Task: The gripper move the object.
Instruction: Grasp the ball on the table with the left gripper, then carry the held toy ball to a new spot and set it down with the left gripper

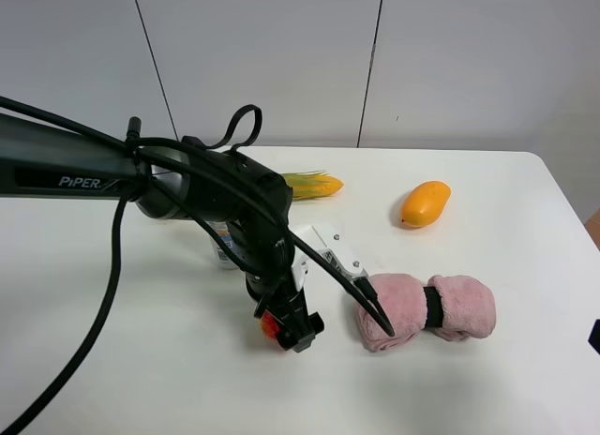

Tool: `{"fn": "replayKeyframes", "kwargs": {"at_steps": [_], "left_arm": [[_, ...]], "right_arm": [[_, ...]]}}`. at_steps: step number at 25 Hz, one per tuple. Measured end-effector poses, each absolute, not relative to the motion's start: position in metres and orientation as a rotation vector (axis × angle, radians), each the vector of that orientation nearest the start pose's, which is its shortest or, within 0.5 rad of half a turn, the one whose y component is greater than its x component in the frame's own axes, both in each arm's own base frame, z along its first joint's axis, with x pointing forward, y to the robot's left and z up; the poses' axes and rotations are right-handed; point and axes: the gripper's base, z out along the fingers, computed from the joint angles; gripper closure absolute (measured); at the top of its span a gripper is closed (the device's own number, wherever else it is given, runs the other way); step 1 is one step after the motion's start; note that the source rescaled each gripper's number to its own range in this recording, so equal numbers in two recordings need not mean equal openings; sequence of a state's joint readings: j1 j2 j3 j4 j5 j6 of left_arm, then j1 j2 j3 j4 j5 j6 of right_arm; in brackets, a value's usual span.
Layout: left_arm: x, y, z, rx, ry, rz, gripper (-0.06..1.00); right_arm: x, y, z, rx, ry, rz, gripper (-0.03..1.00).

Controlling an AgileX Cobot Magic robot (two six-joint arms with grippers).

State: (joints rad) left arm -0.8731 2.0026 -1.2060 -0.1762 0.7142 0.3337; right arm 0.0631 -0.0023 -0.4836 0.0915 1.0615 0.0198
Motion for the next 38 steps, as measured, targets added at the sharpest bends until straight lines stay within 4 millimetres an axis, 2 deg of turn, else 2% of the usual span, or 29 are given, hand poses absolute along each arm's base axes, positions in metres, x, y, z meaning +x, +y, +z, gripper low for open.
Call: {"fn": "replayKeyframes", "kwargs": {"at_steps": [8, 13, 15, 16, 17, 19, 20, 21, 29, 31, 32, 34, 38], "left_arm": [[0.231, -0.293, 0.111, 1.547, 2.627, -0.252, -0.06], [0.231, -0.294, 0.111, 1.537, 2.623, -0.264, -0.06], [0.231, -0.295, 0.112, 1.526, 2.619, -0.271, -0.01], [0.231, -0.295, 0.112, 1.522, 2.619, -0.274, 0.07], [0.232, -0.296, 0.112, 1.517, 2.614, -0.276, 0.2], [0.233, -0.297, 0.112, 1.5, 2.602, -0.287, 0.6], [0.233, -0.298, 0.112, 1.491, 2.6, -0.294, 0.86], [0.233, -0.298, 0.112, 1.487, 2.6, -0.296, 0.94], [0.233, -0.298, 0.114, 1.481, 2.607, -0.307, 0.92], [0.231, -0.297, 0.125, 1.482, 2.597, -0.316, 0.92], [0.23, -0.296, 0.136, 1.476, 2.574, -0.328, 0.92], [0.226, -0.295, 0.168, 1.462, 2.506, -0.361, 0.92], [0.206, -0.282, 0.253, 1.379, 2.314, -0.475, 0.92]], "right_arm": [[-0.004, 0.007, 0.273, -0.048, 2.059, 0.162, -0.03], [-0.004, 0.007, 0.273, -0.048, 2.059, 0.162, -0.03], [-0.004, 0.007, 0.273, -0.048, 2.059, 0.162, -0.03], [-0.004, 0.007, 0.273, -0.048, 2.059, 0.162, -0.03], [-0.004, 0.007, 0.273, -0.048, 2.059, 0.162, -0.03], [-0.004, 0.007, 0.273, -0.048, 2.059, 0.162, -0.03], [-0.004, 0.007, 0.273, -0.048, 2.059, 0.162, -0.03], [-0.004, 0.007, 0.273, -0.048, 2.059, 0.162, -0.03], [-0.004, 0.007, 0.273, -0.048, 2.059, 0.162, -0.03], [-0.004, 0.007, 0.273, -0.048, 2.059, 0.162, -0.03], [-0.004, 0.007, 0.273, -0.048, 2.059, 0.162, -0.03], [-0.004, 0.007, 0.273, -0.048, 2.059, 0.162, -0.03], [-0.004, 0.007, 0.273, -0.048, 2.059, 0.162, -0.03]]}}
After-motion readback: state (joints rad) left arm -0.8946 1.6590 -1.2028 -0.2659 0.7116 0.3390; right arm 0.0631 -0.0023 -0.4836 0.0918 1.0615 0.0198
